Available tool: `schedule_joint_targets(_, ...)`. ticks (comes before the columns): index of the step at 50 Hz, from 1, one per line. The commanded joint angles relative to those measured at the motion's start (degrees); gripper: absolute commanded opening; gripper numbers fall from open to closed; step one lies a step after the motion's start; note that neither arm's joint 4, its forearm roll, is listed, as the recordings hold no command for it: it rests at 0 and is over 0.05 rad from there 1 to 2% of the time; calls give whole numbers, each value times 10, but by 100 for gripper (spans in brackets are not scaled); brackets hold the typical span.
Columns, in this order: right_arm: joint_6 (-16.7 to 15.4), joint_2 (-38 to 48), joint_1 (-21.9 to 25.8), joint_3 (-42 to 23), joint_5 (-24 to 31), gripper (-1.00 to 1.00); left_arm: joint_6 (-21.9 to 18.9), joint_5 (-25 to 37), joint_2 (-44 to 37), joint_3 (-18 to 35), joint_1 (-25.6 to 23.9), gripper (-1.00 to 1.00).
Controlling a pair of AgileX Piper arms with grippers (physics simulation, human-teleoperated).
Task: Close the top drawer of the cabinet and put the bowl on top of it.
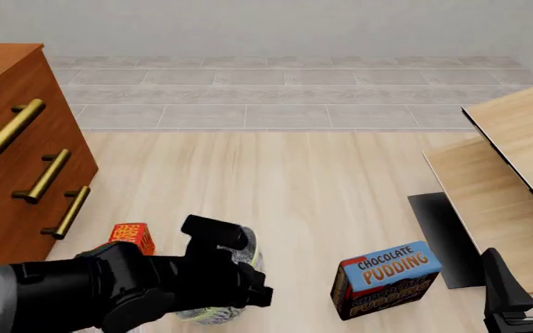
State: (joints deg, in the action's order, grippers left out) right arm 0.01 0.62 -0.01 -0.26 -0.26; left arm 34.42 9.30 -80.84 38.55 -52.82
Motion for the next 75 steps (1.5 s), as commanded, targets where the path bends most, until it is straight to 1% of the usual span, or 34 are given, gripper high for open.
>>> schedule_joint_targets(1,0,-1,0,1,0,100,-16,40,32,29,-4,-100)
schedule_joint_targets(21,0,-1,0,1,0,100,-65,154,116,95,27,-100)
schedule_joint_targets(23,0,-1,0,1,0,100,-67,158,117,97,27,-100)
schedule_joint_targets(25,0,-1,0,1,0,100,-81,169,124,111,27,-100)
schedule_joint_targets(27,0,-1,0,1,0,100,-113,188,122,132,22,-100)
schedule_joint_targets(28,0,-1,0,1,0,100,-117,193,118,137,16,-100)
schedule_joint_targets(31,0,-1,0,1,0,100,-129,205,132,139,34,-100)
schedule_joint_targets(34,0,-1,0,1,0,100,-134,217,136,147,37,-100)
schedule_joint_targets(36,0,-1,0,1,0,100,-153,232,144,156,47,-100)
schedule_joint_targets(37,0,-1,0,1,0,100,-153,236,144,159,44,-100)
schedule_joint_targets(38,0,-1,0,1,0,100,-164,243,148,165,48,-100)
schedule_joint_targets(40,0,-1,0,1,0,100,-200,259,150,176,54,-100)
schedule_joint_targets(41,0,-1,0,1,0,100,-189,263,148,179,47,-100)
schedule_joint_targets(42,0,-1,0,1,0,100,-191,271,153,186,50,-100)
schedule_joint_targets(43,0,-1,0,1,0,100,-205,277,161,189,62,-100)
schedule_joint_targets(46,0,-1,0,1,0,100,-210,289,161,196,64,-100)
schedule_joint_targets(49,0,-1,0,1,0,100,-226,307,173,213,77,-100)
schedule_joint_targets(51,0,-1,0,1,0,100,-248,321,183,221,94,-100)
schedule_joint_targets(55,0,-1,0,1,0,100,-252,337,189,234,98,-100)
schedule_joint_targets(56,0,-1,0,1,0,100,-259,344,195,240,101,-100)
schedule_joint_targets(60,0,-1,0,1,0,100,-255,367,211,268,105,-100)
schedule_joint_targets(62,0,-1,0,1,0,100,-279,377,228,280,125,-100)
schedule_joint_targets(63,0,-1,0,1,0,100,-275,383,223,284,118,-100)
schedule_joint_targets(64,0,-1,0,1,0,100,-279,390,228,289,122,-100)
schedule_joint_targets(65,0,-1,0,1,0,100,-292,394,236,296,127,-100)
schedule_joint_targets(67,0,-1,0,1,0,100,-289,401,237,298,131,-100)
schedule_joint_targets(68,0,-1,0,1,0,100,-302,411,244,301,139,-100)
schedule_joint_targets(71,0,-1,0,1,0,100,-310,432,251,311,147,-100)
schedule_joint_targets(72,0,-1,0,1,0,100,-320,439,253,320,145,-100)
schedule_joint_targets(75,0,-1,0,1,0,100,-332,461,261,339,162,-100)
